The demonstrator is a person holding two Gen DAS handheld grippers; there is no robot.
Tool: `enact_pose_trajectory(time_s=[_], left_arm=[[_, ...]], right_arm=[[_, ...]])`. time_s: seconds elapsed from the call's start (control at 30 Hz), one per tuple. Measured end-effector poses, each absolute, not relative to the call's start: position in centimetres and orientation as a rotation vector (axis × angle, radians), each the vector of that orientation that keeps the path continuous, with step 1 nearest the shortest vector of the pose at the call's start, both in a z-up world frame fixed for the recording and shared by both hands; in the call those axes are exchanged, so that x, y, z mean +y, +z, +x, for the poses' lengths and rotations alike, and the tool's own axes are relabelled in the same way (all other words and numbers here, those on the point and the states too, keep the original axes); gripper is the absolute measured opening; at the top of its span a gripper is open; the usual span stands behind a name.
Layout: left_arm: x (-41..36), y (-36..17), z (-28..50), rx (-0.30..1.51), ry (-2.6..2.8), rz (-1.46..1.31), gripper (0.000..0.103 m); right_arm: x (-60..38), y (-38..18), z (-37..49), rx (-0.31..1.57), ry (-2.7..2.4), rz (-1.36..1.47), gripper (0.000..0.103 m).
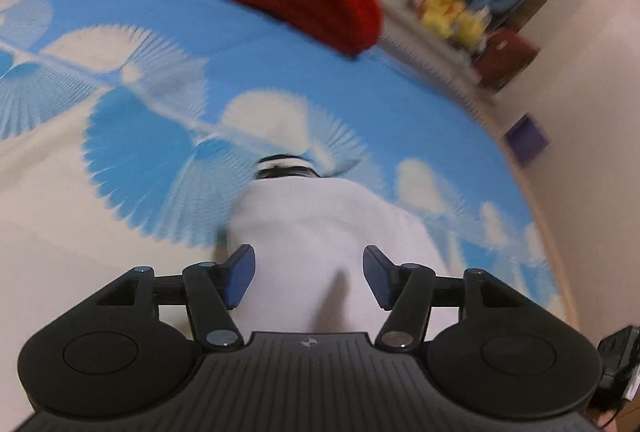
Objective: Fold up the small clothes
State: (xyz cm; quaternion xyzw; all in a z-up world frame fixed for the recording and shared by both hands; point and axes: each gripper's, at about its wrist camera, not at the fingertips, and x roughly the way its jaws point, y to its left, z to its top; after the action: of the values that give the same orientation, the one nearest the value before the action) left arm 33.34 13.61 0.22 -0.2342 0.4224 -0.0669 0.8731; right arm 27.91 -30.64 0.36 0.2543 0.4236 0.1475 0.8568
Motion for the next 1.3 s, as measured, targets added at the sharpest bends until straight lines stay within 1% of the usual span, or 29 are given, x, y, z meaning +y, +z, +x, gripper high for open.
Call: enact_pose_trajectory(time_s=[0.1, 0.17, 0.23, 0.33, 0.4, 0.43, 0.47, 0.5, 0.53, 0.57, 0.6, 0.63, 0.67, 0.7, 0.73, 0.77, 0.83, 0.93, 0.97, 1.0, 1.03, 1.07, 1.13, 1.23, 1.27, 1.3], left_arm=[[12.6, 1.0, 32.3, 0.931, -0.190, -0.342, 0.064], [12.2, 1.2, 31.4, 0.930, -0.243, -0.318, 0.064], [11.5, 0.0, 30.9, 0.967, -0.282, -0.294, 0.065], [10.2, -3.5, 31.2, 1.076, -0.204, -0.132, 0.076], [10.4, -3.2, 31.1, 1.066, -0.177, -0.132, 0.073], [10.6, -2.4, 30.8, 1.048, -0.181, -0.150, 0.072], [10.7, -1.5, 30.4, 1.025, -0.189, -0.157, 0.071], [10.8, -0.7, 29.9, 1.005, -0.203, -0.158, 0.071], [10.8, -0.1, 29.3, 0.993, -0.220, -0.157, 0.071], [10.6, 0.3, 28.8, 0.993, -0.242, -0.154, 0.072], [10.2, 0.3, 28.3, 1.012, -0.270, -0.145, 0.072], [9.6, 0.0, 27.8, 1.039, -0.295, -0.124, 0.074], [9.1, -0.8, 27.6, 1.075, -0.308, -0.082, 0.075], [8.4, -2.1, 27.6, 1.114, -0.288, -0.008, 0.078], [8.5, -3.2, 27.9, 1.124, -0.264, 0.025, 0.088], [8.7, -3.7, 28.0, 1.127, -0.244, 0.023, 0.090], [10.0, -3.8, 28.3, 1.138, -0.229, -0.088, 0.089], [11.4, -4.5, 28.5, 1.166, -0.224, -0.228, 0.084], [12.0, -5.2, 28.5, 1.185, -0.228, -0.298, 0.082], [12.6, -5.8, 28.5, 1.199, -0.243, -0.374, 0.070], [13.4, -6.2, 28.7, 1.204, -0.277, -0.474, 0.054], [13.8, -6.1, 28.8, 1.197, -0.279, -0.514, 0.046], [14.6, -5.3, 28.7, 1.158, -0.292, -0.535, 0.040], [15.2, -4.3, 28.4, 1.095, -0.257, -0.466, 0.041], [15.0, -4.4, 28.3, 1.103, -0.242, -0.446, 0.046], [14.9, -4.6, 28.3, 1.123, -0.230, -0.433, 0.047]], right_arm=[[-29.0, -0.2, 28.5, 0.925, 0.270, 0.455, 0.003], [-28.5, -0.6, 28.6, 0.947, 0.241, 0.425, 0.003], [-28.7, -1.1, 28.6, 0.967, 0.217, 0.424, 0.003], [-28.5, -1.2, 28.4, 0.965, 0.218, 0.417, 0.003], [-28.3, -1.1, 28.1, 0.965, 0.250, 0.433, 0.004], [-28.2, -0.9, 27.8, 0.960, 0.258, 0.434, 0.006], [-28.0, -0.4, 27.5, 0.946, 0.249, 0.411, 0.011], [-27.8, 0.2, 27.1, 0.924, 0.241, 0.376, 0.012], [-27.7, 0.8, 26.7, 0.905, 0.247, 0.349, 0.018], [-27.6, 1.3, 26.3, 0.888, 0.266, 0.339, 0.028], [-27.5, 1.8, 25.9, 0.873, 0.289, 0.335, 0.030], [-27.4, 2.1, 25.5, 0.866, 0.324, 0.328, 0.036], [-27.2, 2.0, 25.3, 0.876, 0.349, 0.313, 0.046], [-26.9, 1.5, 25.2, 0.911, 0.366, 0.279, 0.049], [-26.6, 0.8, 25.3, 0.952, 0.361, 0.245, 0.050], [-26.4, -0.1, 25.3, 1.005, 0.343, 0.206, 0.050], [-26.5, -2.1, 25.5, 1.110, 0.291, 0.167, 0.050], [-27.2, -3.3, 25.6, 1.170, 0.267, 0.210, 0.050], [-27.3, -3.4, 25.6, 1.173, 0.274, 0.229, 0.045], [-27.5, -3.4, 25.6, 1.175, 0.291, 0.245, 0.037], [-27.5, -3.5, 25.6, 1.183, 0.318, 0.269, 0.012], [-27.6, -3.6, 25.6, 1.189, 0.336, 0.299, 0.006], [-27.7, -3.1, 25.3, 1.175, 0.347, 0.348, 0.006], [-28.3, -2.3, 25.1, 1.149, 0.403, 0.451, 0.006], [-28.2, -2.2, 25.2, 1.148, 0.414, 0.456, 0.005], [-28.1, -2.1, 25.2, 1.153, 0.412, 0.441, 0.005]])
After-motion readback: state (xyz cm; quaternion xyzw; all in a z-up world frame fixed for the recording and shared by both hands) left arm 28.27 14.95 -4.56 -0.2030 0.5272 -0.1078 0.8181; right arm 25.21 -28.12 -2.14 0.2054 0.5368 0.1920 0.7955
